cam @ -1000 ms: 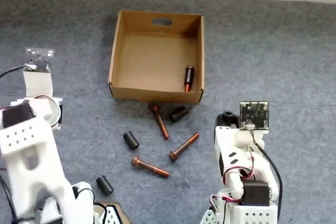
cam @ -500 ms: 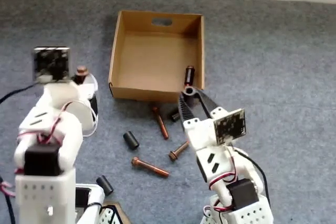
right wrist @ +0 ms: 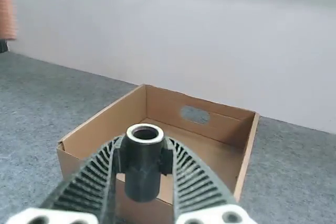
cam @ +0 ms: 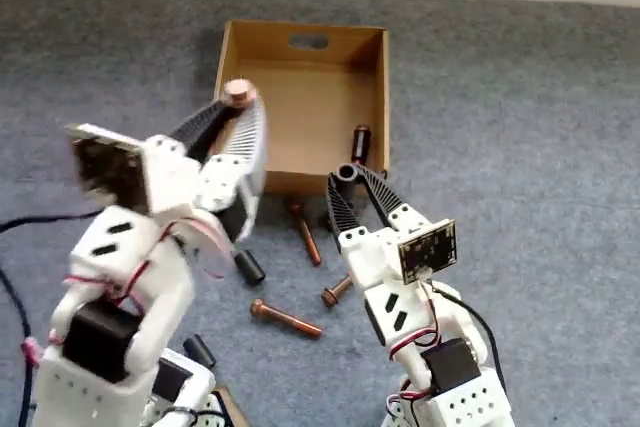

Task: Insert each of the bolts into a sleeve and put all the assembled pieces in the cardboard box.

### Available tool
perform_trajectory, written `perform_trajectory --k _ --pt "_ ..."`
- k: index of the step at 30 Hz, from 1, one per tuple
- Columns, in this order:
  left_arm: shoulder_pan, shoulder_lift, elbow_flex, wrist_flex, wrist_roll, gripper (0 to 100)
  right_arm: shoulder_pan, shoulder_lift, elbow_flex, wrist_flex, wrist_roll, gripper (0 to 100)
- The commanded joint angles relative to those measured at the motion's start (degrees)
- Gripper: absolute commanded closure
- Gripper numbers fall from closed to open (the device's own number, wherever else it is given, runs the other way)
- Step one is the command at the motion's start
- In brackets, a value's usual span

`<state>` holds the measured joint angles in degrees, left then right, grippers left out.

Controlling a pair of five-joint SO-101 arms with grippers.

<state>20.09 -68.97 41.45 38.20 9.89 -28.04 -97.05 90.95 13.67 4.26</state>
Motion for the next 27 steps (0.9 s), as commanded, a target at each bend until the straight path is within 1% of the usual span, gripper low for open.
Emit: perform_trajectory --k 1,4,11,24,27 --pt "5.5 5.2 -2.5 -6.9 0.4 99 -0.4 -0.5 -0.5 -1.5 -0.4 99.1" --pt "8.2 9.3 -2.6 -9.8 0.3 99 -0.4 -0.5 -0.4 -1.5 -0.4 99.1" --pt "12.0 13.6 -2.6 -9.9 0.0 99 -0.4 -0.5 0.0 -1.5 -0.4 99.1" --pt "12.3 19.0 -2.9 -10.0 -0.1 99 -0.4 -0.5 0.0 -1.5 -0.3 99.1" --pt "12.3 19.1 -2.9 -11.3 -0.1 99 -0.4 -0.5 0.0 -1.5 -0.3 99.1"
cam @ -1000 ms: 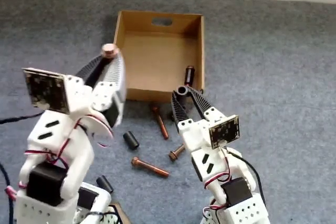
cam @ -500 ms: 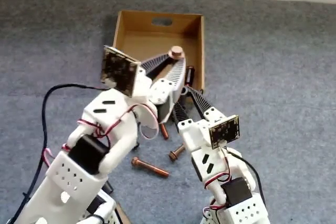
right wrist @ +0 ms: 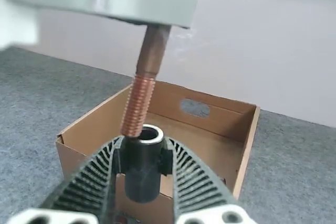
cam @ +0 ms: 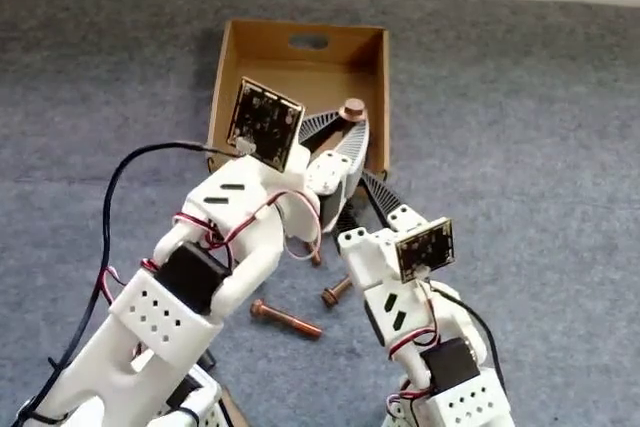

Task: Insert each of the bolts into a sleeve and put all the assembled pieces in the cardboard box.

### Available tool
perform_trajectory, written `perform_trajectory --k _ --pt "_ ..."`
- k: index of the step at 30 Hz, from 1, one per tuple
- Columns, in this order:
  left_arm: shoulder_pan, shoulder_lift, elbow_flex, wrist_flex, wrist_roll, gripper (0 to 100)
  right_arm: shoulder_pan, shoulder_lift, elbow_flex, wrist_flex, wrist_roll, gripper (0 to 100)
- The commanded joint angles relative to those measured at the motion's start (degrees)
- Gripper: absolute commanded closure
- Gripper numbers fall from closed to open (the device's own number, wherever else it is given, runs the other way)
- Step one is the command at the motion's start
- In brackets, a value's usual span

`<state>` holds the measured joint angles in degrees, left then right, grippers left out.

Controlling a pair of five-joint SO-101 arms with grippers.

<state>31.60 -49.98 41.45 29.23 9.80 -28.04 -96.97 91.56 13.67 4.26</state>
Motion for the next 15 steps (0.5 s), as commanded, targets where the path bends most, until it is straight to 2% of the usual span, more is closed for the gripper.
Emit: perform_trajectory --k 1,5,15 --pt "0.7 0.2 -2.7 -3.8 0.0 99 -0.4 -0.6 -0.7 -1.5 -0.3 99.1" --pt "0.7 0.3 -2.6 -8.8 0.0 99 -0.4 -0.6 -0.7 -1.5 -0.3 99.1" --pt "0.6 3.0 -2.6 -9.0 0.0 99 -0.4 -0.6 -0.7 -1.5 -0.3 99.1"
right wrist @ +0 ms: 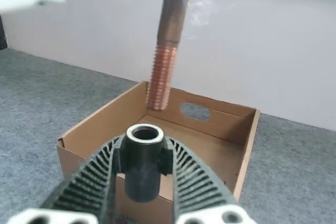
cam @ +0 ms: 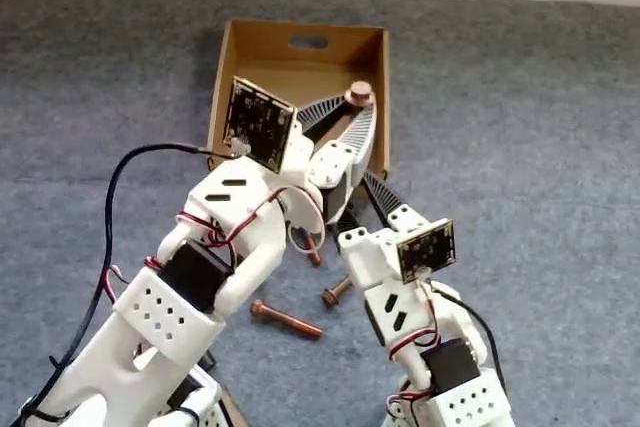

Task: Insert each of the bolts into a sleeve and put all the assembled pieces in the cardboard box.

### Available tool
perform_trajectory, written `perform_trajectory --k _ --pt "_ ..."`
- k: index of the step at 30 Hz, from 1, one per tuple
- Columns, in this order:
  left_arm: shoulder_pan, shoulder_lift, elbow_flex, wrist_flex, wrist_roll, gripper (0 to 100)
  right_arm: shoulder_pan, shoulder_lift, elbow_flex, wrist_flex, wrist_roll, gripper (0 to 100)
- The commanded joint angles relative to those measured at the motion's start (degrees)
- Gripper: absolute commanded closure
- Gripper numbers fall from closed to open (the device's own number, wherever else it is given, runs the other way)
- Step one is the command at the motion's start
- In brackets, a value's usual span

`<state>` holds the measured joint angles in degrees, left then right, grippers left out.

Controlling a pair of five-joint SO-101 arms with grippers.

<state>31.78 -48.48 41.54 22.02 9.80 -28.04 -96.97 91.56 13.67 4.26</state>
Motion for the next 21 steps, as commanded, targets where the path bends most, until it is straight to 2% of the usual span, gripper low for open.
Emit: perform_trajectory --k 1,10,21 --pt "0.4 2.8 -2.7 -1.8 0.0 99 -0.4 -0.6 -0.7 -1.5 -0.3 99.1" --pt "0.6 5.6 -3.2 -1.8 0.0 99 -0.3 -0.6 -0.6 -1.5 -0.3 99.1" --pt "0.3 -1.3 -1.2 -1.4 0.0 99 -0.3 -0.6 -0.6 -1.5 -0.3 99.1"
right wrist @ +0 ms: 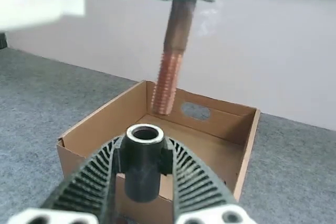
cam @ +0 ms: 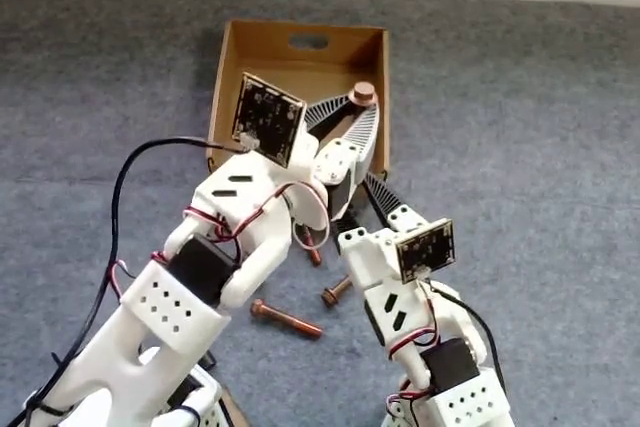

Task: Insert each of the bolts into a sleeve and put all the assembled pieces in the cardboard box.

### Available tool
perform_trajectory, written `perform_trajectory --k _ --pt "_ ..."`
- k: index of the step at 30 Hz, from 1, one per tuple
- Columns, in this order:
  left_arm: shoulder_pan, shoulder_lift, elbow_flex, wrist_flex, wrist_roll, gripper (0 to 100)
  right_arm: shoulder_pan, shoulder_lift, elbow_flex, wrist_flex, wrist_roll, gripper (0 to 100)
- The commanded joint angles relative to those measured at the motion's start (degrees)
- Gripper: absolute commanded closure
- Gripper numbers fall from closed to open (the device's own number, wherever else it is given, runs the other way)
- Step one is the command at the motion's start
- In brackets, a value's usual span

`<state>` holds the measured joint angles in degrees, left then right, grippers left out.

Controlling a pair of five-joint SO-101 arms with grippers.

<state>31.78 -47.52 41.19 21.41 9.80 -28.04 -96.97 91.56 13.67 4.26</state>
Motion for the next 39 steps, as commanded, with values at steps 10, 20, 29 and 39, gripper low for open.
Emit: perform_trajectory --k 10,20,29,39 --pt "0.3 -2.5 0.7 1.0 0.0 99 -0.3 -0.6 -0.6 -1.5 -0.3 99.1" --pt "0.2 -2.6 0.7 4.7 0.0 99 -0.3 -0.6 -0.6 -1.5 -0.3 99.1" --pt "0.1 -2.6 0.4 8.0 0.0 99 1.6 -0.6 -0.6 -1.5 -0.6 99.1" --pt "0.3 -2.6 0.7 13.0 0.0 99 5.3 -0.6 -0.9 -1.5 -0.6 99.1"
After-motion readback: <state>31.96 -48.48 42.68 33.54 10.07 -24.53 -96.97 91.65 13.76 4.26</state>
